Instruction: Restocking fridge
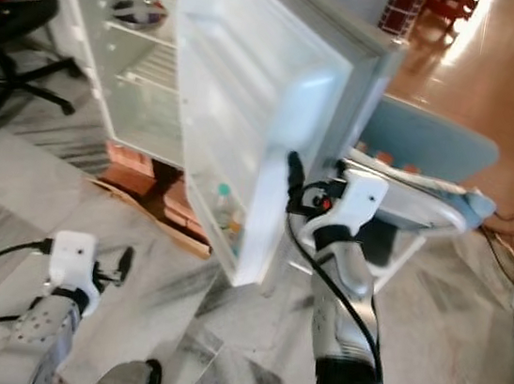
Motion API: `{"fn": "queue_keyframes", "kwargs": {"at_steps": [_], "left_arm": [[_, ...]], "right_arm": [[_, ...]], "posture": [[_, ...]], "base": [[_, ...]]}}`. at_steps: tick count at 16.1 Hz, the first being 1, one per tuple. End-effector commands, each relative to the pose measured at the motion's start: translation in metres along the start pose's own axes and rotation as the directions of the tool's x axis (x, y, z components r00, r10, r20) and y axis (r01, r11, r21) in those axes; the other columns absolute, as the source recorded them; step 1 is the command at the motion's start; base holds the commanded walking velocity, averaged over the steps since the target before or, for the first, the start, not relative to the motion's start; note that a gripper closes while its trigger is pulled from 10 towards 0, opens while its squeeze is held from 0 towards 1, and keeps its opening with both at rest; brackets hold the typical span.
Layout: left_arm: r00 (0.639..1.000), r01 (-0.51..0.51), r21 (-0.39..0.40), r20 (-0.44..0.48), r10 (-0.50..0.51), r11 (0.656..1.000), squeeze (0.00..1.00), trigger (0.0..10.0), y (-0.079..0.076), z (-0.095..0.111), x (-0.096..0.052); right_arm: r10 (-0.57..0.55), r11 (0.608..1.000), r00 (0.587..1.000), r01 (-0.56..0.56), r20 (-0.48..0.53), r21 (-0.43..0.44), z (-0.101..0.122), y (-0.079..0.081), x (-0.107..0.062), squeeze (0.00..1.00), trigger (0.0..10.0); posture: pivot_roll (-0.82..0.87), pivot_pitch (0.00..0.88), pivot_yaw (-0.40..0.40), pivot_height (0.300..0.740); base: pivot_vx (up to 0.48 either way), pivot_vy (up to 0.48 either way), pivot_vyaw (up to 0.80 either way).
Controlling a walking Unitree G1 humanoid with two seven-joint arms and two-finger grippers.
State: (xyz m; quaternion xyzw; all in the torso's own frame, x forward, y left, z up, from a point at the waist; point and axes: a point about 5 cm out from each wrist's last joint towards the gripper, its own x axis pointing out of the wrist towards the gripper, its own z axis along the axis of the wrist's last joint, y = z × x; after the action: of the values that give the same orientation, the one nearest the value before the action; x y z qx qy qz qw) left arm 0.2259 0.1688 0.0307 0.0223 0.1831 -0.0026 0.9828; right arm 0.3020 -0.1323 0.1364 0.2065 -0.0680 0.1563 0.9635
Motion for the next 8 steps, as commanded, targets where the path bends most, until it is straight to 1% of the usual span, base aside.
{"fn": "queue_keyframes", "kwargs": {"at_steps": [1,2,3,4,5,6,7,8], "left_arm": [[0.999,0.042,0.001,-0.032,-0.042,0.999,0.00,10.0,-0.005,-0.005,-0.002],[0.994,0.087,0.012,-0.073,-0.086,0.996,0.00,10.0,-0.009,-0.012,-0.005],[0.989,0.109,0.017,-0.106,-0.106,0.994,0.00,10.0,-0.011,-0.019,-0.009],[0.982,0.136,0.004,-0.135,-0.134,0.991,0.00,10.0,-0.015,-0.024,-0.012],[0.979,0.148,0.014,-0.143,-0.145,0.989,0.00,10.0,-0.017,-0.027,-0.015],[0.981,0.142,0.018,-0.139,-0.138,0.990,0.00,10.0,-0.016,-0.026,-0.015],[0.980,0.143,0.018,-0.144,-0.139,0.990,0.00,10.0,-0.015,-0.027,-0.015],[0.978,0.147,0.021,-0.151,-0.142,0.989,0.00,10.0,-0.015,-0.027,-0.015]], "right_arm": [[0.297,0.942,0.954,-0.298,0.031,0.152,0.013,0.040,-0.003,0.00,10.0],[0.442,0.871,0.897,-0.436,0.025,0.225,0.017,0.056,-0.014,0.00,10.0],[0.516,0.824,0.856,-0.500,0.009,0.267,0.018,0.061,-0.023,0.00,10.0],[0.578,0.778,0.816,-0.551,0.000,0.302,0.019,0.063,-0.032,0.00,10.0],[0.616,0.748,0.787,-0.568,-0.040,0.343,0.015,0.058,-0.043,0.00,10.0],[0.626,0.743,0.777,-0.569,-0.067,0.351,0.011,0.054,-0.048,0.00,10.0],[0.635,0.751,0.761,-0.567,-0.133,0.339,0.004,0.047,-0.054,0.00,10.0],[0.603,0.797,0.755,-0.553,-0.258,0.244,-0.011,0.033,-0.061,0.00,10.0]], "posture": [[0.14,0.107,-0.062,0.740],[0.14,0.107,-0.063,0.740],[0.14,0.108,-0.064,0.740],[0.14,0.108,-0.065,0.740],[0.14,0.111,-0.069,0.740],[0.15,0.110,-0.070,0.740],[0.15,0.110,-0.069,0.740],[0.14,0.110,-0.069,0.740]], "base": [[0.000,0.000,0.00],[0.000,0.000,0.00],[0.000,0.000,0.00],[0.000,0.000,0.00],[0.000,0.000,0.00],[0.000,0.000,0.00],[0.000,0.000,0.00],[0.000,0.000,0.00]]}}
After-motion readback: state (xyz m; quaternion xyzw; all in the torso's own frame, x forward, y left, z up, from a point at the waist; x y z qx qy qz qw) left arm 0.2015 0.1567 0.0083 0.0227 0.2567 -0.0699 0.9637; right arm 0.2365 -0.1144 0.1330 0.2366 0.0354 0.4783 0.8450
